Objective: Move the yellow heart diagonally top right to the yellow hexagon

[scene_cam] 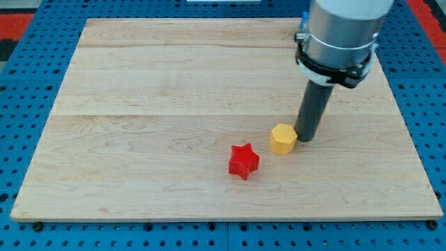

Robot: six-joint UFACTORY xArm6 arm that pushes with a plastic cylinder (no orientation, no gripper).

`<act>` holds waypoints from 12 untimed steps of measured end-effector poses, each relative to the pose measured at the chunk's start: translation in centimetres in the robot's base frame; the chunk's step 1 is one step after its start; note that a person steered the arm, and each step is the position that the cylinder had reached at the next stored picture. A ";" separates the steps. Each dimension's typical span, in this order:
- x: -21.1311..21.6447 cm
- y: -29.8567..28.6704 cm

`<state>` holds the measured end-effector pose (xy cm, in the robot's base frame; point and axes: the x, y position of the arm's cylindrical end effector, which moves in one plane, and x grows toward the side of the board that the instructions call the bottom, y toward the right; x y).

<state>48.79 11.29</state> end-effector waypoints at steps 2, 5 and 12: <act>0.0 -1.4; -2.4 10.4; -6.3 1.3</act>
